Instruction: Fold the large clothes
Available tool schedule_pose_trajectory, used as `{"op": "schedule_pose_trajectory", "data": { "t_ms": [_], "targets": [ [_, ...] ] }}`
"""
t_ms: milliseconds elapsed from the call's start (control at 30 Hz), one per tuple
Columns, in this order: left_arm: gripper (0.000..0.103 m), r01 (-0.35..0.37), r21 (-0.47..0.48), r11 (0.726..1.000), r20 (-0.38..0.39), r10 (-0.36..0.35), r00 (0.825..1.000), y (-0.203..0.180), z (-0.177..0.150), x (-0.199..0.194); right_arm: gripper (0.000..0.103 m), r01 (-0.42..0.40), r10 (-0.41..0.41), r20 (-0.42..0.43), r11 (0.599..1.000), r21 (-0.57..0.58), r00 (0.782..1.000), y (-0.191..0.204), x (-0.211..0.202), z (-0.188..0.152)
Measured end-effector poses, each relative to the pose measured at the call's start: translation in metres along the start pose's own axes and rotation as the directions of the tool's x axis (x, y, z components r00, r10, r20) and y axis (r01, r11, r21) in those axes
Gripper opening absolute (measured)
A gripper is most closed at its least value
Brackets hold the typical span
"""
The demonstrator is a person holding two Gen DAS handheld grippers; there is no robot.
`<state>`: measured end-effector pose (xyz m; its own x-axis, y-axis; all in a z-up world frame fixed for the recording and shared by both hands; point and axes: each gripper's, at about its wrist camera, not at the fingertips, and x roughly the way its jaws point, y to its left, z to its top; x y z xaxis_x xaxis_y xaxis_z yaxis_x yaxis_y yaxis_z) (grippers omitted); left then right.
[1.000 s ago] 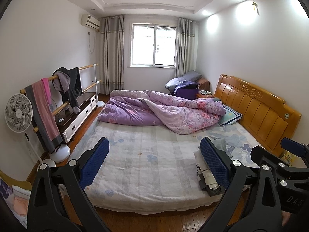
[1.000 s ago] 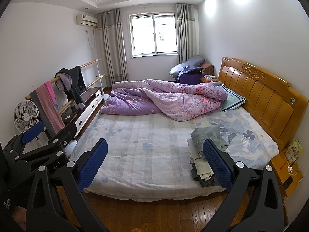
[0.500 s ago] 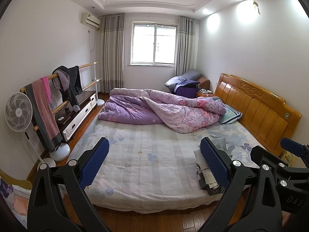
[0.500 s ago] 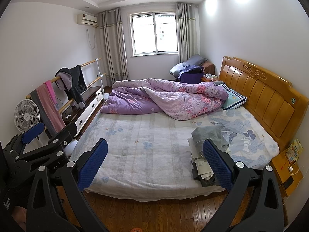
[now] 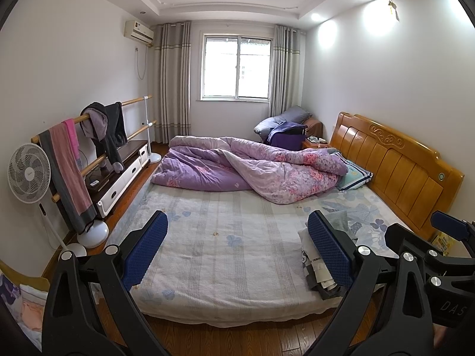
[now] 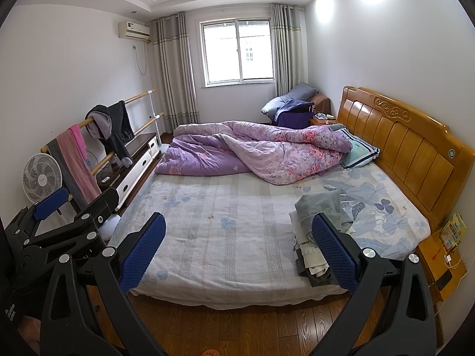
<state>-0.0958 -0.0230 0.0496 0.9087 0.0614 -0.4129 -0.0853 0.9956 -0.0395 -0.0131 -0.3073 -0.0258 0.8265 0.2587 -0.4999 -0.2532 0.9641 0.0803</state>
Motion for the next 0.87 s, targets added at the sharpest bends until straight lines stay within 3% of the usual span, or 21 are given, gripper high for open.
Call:
{"op": "schedule_pose_trajectory", "data": {
  "t_ms": [867],
  "targets": [
    [0.095,0.005,0.004,1.0,-0.009,-0.004,1.0,0.012,0.003,0.002,0.095,-0.002,0.002,-0.006,1.0,0.005,1.0,0.006,0.001,0.0]
  ]
}}
